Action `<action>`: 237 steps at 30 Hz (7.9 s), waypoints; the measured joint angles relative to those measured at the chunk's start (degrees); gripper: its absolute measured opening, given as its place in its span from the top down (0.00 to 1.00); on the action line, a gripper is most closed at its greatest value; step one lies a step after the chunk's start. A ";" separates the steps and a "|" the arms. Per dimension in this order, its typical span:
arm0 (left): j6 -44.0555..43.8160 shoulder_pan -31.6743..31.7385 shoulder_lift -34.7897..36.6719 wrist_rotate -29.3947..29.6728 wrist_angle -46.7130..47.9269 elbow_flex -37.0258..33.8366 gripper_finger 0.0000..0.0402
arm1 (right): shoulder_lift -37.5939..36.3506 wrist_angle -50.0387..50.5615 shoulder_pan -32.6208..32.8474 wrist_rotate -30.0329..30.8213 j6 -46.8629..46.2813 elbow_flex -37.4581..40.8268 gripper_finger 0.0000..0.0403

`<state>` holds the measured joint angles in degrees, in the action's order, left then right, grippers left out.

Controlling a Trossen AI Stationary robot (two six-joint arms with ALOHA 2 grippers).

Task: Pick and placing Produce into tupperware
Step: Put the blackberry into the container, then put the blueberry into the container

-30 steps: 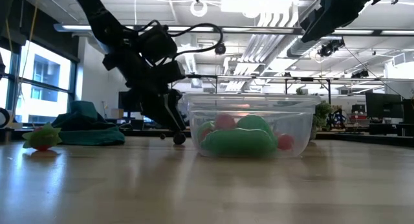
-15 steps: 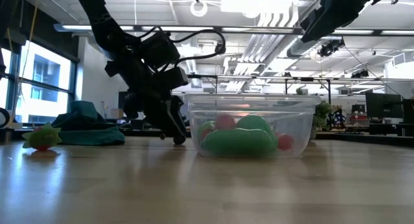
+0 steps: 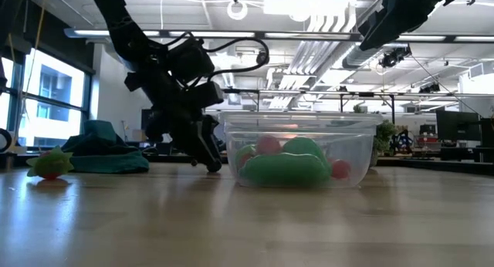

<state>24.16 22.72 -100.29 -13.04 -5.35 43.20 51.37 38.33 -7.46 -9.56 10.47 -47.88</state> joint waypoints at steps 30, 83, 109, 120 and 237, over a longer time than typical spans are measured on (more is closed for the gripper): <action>2.47 -0.98 0.00 1.68 0.49 0.00 0.68 | 0.00 0.00 0.01 0.00 0.01 -0.01 0.78; 3.16 -10.91 11.92 12.88 13.80 17.46 0.75 | -0.02 0.00 0.00 0.01 0.01 -0.02 0.78; 1.07 -17.86 -17.73 8.48 38.79 47.43 0.75 | 0.00 0.04 0.00 0.00 0.02 -0.04 0.78; -0.66 -17.86 -19.06 6.81 39.28 47.32 0.74 | 0.00 0.00 0.00 0.02 0.00 -0.04 0.78; 1.14 24.46 -1.79 5.36 14.37 7.89 0.56 | 0.00 0.00 0.00 0.00 0.01 0.00 0.78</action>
<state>25.30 47.18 -102.08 -7.68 9.02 51.09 51.37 38.33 -7.46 -9.56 10.48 -47.88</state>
